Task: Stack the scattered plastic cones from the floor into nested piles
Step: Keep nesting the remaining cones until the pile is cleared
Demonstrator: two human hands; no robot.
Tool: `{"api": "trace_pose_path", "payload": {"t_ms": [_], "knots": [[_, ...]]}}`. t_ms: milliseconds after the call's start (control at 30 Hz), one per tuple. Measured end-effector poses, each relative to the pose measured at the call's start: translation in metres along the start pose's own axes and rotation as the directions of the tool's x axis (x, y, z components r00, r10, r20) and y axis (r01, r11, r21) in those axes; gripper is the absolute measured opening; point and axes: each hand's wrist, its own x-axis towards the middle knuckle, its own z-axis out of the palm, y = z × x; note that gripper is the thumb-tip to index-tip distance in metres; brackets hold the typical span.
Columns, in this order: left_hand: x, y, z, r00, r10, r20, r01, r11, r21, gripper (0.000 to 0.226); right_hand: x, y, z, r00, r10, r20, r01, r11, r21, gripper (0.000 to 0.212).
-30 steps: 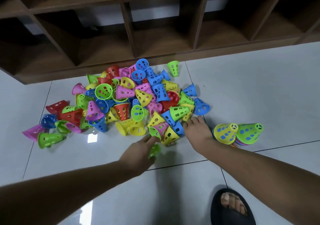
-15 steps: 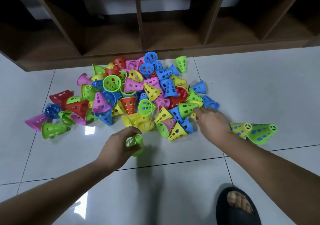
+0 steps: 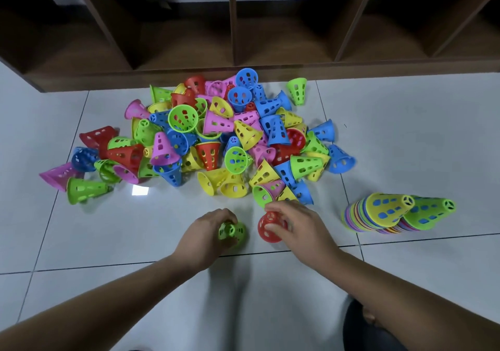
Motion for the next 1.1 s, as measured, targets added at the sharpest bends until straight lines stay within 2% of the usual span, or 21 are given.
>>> {"api": "trace_pose_path", "payload": {"t_ms": [200,300,400,500,567,633,767,1000,1100], "knots": [[0.004,-0.003,0.0,0.998,0.055,0.025,-0.054,0.998,-0.044,0.047,0.001,0.023,0.012,0.979,-0.153,0.132,0.176,0.966,-0.188,0.032],[0.011,0.0,-0.014,0.997,0.054,-0.051,-0.057,0.997,-0.058,0.046,0.0,0.023,0.005,0.975,-0.157,0.158,0.184,0.966,-0.182,0.034],[0.025,-0.002,-0.035,0.969,0.14,-0.205,-0.132,0.99,0.055,0.031,0.001,0.028,-0.011,0.982,-0.188,0.02,0.188,0.96,-0.206,0.029],[0.043,-0.012,-0.05,0.946,0.214,-0.242,-0.155,0.958,0.24,0.042,0.005,0.044,-0.026,0.975,-0.184,-0.124,0.129,0.925,-0.358,0.032],[0.049,-0.02,-0.054,0.968,0.156,-0.197,-0.081,0.935,0.345,0.056,0.007,0.051,-0.034,0.981,-0.142,-0.133,0.065,0.884,-0.464,0.042],[0.05,-0.026,-0.052,0.985,0.086,-0.152,-0.014,0.905,0.425,0.064,0.008,0.058,-0.038,0.988,-0.131,-0.076,0.063,0.811,-0.582,0.053],[0.042,-0.034,-0.048,0.986,0.042,-0.16,0.04,0.878,0.477,0.062,0.005,0.068,-0.042,0.996,-0.067,0.054,0.085,0.67,-0.738,0.074],[0.02,-0.053,-0.04,0.969,-0.106,-0.225,0.202,0.861,0.467,0.052,-0.009,0.062,-0.045,0.999,-0.036,0.025,0.042,0.607,-0.794,0.051],[0.008,-0.061,-0.034,0.957,-0.157,-0.244,0.262,0.828,0.496,0.05,-0.01,0.063,-0.047,0.997,-0.06,0.046,0.072,0.574,-0.816,0.047]]}}
